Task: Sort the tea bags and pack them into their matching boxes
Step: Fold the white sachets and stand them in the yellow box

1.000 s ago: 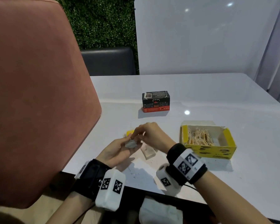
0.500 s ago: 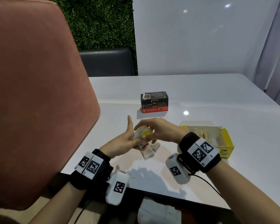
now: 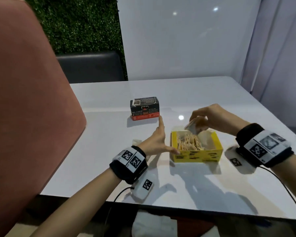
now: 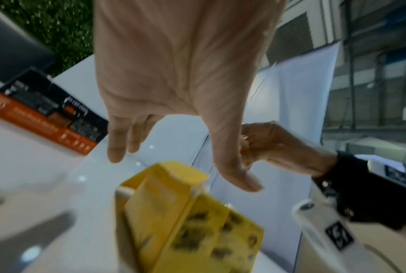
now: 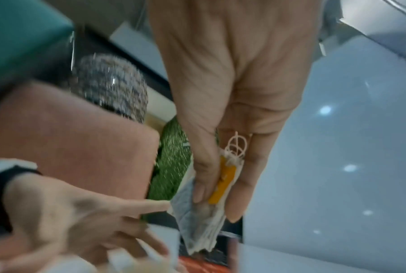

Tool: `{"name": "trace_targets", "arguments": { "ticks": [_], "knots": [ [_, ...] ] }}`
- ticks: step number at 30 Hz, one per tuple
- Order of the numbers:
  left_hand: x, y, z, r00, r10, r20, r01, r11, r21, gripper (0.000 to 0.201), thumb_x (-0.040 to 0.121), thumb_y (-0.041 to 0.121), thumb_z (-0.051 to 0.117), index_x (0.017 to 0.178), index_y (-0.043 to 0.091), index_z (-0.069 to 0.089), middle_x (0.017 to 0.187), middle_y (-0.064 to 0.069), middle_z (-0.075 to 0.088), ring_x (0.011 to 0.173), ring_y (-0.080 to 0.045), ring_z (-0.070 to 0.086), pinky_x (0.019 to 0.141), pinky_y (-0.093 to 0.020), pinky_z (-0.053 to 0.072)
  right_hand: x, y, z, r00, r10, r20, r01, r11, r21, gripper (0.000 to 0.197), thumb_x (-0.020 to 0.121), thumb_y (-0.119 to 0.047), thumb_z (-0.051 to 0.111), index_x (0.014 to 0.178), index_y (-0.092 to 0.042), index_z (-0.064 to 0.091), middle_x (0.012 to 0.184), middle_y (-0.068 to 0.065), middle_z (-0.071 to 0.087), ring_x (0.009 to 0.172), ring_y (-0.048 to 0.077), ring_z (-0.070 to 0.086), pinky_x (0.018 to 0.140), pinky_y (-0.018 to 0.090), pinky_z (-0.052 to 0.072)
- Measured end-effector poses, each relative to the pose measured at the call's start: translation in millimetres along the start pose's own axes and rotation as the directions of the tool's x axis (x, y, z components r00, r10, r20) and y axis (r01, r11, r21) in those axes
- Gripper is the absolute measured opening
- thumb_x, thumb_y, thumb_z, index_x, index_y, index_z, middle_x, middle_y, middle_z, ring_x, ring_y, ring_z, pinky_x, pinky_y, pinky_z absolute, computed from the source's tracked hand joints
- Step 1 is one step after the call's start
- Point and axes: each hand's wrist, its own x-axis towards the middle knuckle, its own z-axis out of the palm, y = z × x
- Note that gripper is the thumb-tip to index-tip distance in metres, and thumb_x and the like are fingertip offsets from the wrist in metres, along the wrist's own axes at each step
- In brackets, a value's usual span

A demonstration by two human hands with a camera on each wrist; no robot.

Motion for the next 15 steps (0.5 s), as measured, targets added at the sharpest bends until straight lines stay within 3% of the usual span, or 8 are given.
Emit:
{"name": "trace_targets", "arguments": {
  "ticks": [2, 4, 7, 9, 11, 12, 15],
  "knots": [
    [7.5, -3.2, 10.1, 0.998, -0.022, 0.065, 0.02, 0.999, 0.031, 0.144, 0.065, 0.026, 0.083, 0.132, 0.018, -0.044, 0.156, -0.022, -0.01, 0.146, -0.03, -0.001, 0.119, -0.045, 0.009, -4.5, 21.6, -7.6, 0.998, 0.015, 0.057, -0.009, 0.994, -0.108, 0.024, 0.076, -0.003, 0.07, 0.095, -0.017, 0.07, 0.09, 0.004, 0.072, 0.076, 0.016, 0.062, 0.064, 0.021, 0.044],
    [12.5, -4.8, 18.4, 0.994, -0.03, 0.103, 0.025, 0.998, 0.054, 0.147, 0.063, 0.022, 0.084, 0.13, 0.018, -0.046, 0.155, -0.022, -0.012, 0.145, -0.03, -0.003, 0.119, -0.043, 0.005, -6.7, 33.2, -6.7, 0.989, -0.007, 0.147, 0.038, 0.976, -0.213, 0.023, 0.079, -0.007, 0.068, 0.097, -0.021, 0.068, 0.096, 0.001, 0.068, 0.085, 0.018, 0.063, 0.068, 0.024, 0.045],
    [18.1, -5.8, 24.0, 0.989, -0.024, 0.143, 0.019, 0.999, 0.032, 0.146, 0.065, 0.014, 0.083, 0.124, 0.023, -0.05, 0.155, -0.02, -0.015, 0.146, -0.027, 0.0, 0.119, -0.044, 0.012, -7.2, 35.8, 2.3, 0.95, -0.074, 0.302, 0.18, 0.923, -0.341, 0.023, 0.085, -0.012, 0.063, 0.105, -0.023, 0.066, 0.104, -0.001, 0.064, 0.096, 0.02, 0.061, 0.071, 0.023, 0.044],
    [19.6, -7.5, 24.0, 0.989, -0.023, 0.144, 0.021, 1.0, 0.012, 0.143, 0.069, 0.009, 0.081, 0.124, 0.023, -0.05, 0.155, -0.019, -0.013, 0.146, -0.023, 0.004, 0.117, -0.034, 0.018, -5.6, 34.2, 9.7, 0.913, -0.121, 0.39, 0.285, 0.873, -0.396, 0.025, 0.089, -0.014, 0.058, 0.112, -0.023, 0.063, 0.109, -0.001, 0.062, 0.1, 0.02, 0.059, 0.072, 0.023, 0.044],
    [20.0, -10.0, 22.2, 0.991, -0.017, 0.131, 0.021, 0.999, -0.029, 0.137, 0.073, 0.003, 0.076, 0.129, 0.017, -0.048, 0.157, -0.015, -0.001, 0.139, -0.01, 0.015, 0.102, -0.012, 0.025, -3.1, 33.0, 17.8, 0.871, -0.144, 0.469, 0.374, 0.813, -0.447, 0.026, 0.093, -0.015, 0.052, 0.117, -0.022, 0.059, 0.114, 0.0, 0.059, 0.106, 0.02, 0.055, 0.073, 0.023, 0.042],
    [19.9, -11.6, 21.2, 0.991, -0.011, 0.137, 0.018, 0.999, -0.047, 0.134, 0.074, 0.0, 0.074, 0.13, 0.015, -0.047, 0.156, -0.013, 0.01, 0.13, -0.005, 0.022, 0.091, -0.006, 0.028, -2.4, 32.9, 22.5, 0.852, -0.152, 0.501, 0.412, 0.786, -0.462, 0.026, 0.094, -0.016, 0.049, 0.118, -0.02, 0.058, 0.116, 0.0, 0.058, 0.108, 0.019, 0.053, 0.072, 0.022, 0.041],
    [18.9, -13.8, 17.1, 0.986, 0.002, 0.168, 0.009, 0.998, -0.068, 0.131, 0.076, -0.006, 0.071, 0.13, 0.015, -0.047, 0.15, -0.013, 0.03, 0.116, -0.005, 0.037, 0.082, -0.005, 0.035, -2.5, 36.1, 34.9, 0.808, -0.202, 0.554, 0.508, 0.715, -0.48, 0.022, 0.096, -0.022, 0.047, 0.114, -0.019, 0.058, 0.119, -0.001, 0.06, 0.111, 0.019, 0.047, 0.079, 0.026, 0.046]
  ]
}}
